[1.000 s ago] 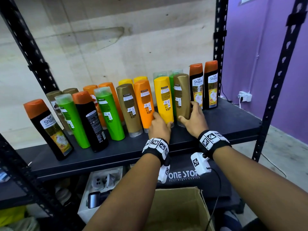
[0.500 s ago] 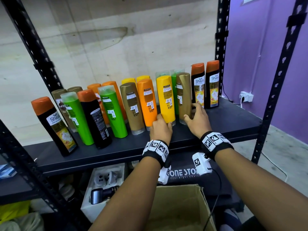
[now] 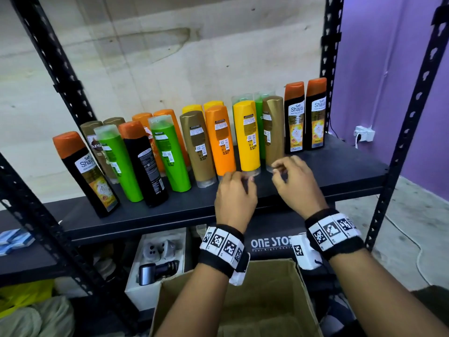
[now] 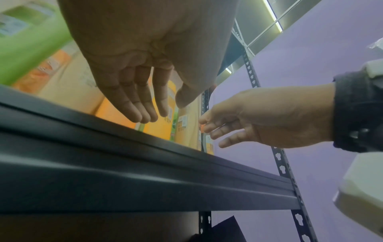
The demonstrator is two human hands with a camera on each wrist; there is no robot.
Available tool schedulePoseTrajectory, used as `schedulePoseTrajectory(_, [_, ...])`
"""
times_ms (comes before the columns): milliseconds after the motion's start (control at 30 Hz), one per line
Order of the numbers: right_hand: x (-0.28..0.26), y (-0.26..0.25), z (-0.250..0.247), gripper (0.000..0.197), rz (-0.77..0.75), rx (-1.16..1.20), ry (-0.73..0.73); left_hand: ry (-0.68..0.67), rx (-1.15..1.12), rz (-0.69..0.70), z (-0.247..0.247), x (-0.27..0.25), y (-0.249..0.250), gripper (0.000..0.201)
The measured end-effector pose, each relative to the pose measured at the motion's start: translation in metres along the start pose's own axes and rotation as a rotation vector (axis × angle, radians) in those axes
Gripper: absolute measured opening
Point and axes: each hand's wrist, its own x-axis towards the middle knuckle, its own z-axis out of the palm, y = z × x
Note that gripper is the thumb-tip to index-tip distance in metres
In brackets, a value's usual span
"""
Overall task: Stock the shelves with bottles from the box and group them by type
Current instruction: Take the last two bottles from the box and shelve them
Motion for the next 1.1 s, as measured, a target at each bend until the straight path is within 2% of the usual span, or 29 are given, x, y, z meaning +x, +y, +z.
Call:
schedulePoseTrajectory(233, [-0.025, -0.025, 0.003, 0.009, -0.042, -0.12, -0.22, -0.015, 0.115, -0.02, -0.023, -0.032, -0.02, 0.024])
schedulePoseTrajectory(400, [-0.056, -0.031, 0.036, 0.013, 0.018, -0.134, -0.429, -0.09, 0.184, -0.052, -0.027, -0.06, -0.049, 0.024])
schedulePoseTrajectory(767, [-0.146, -0.016, 0.13, 0.023, 0.149, -0.185, -0.951, -0.659, 0.363, -0.5, 0.006, -0.15, -0.159, 0.036])
schedulePoseTrajectory(933, [-0.19, -0.007, 0.166, 0.018, 0.192, -0.196, -1.091, -0.832, 0.396, -0.671, 0.017, -0.197, -0.198, 0.041])
schedulePoseTrajectory(1100, [-0.228, 0.001, 0.196, 0.023, 0.212, -0.207, -1.207, -0.928, 0.396, -0.785, 0.024, -0.232, -0.223, 0.045])
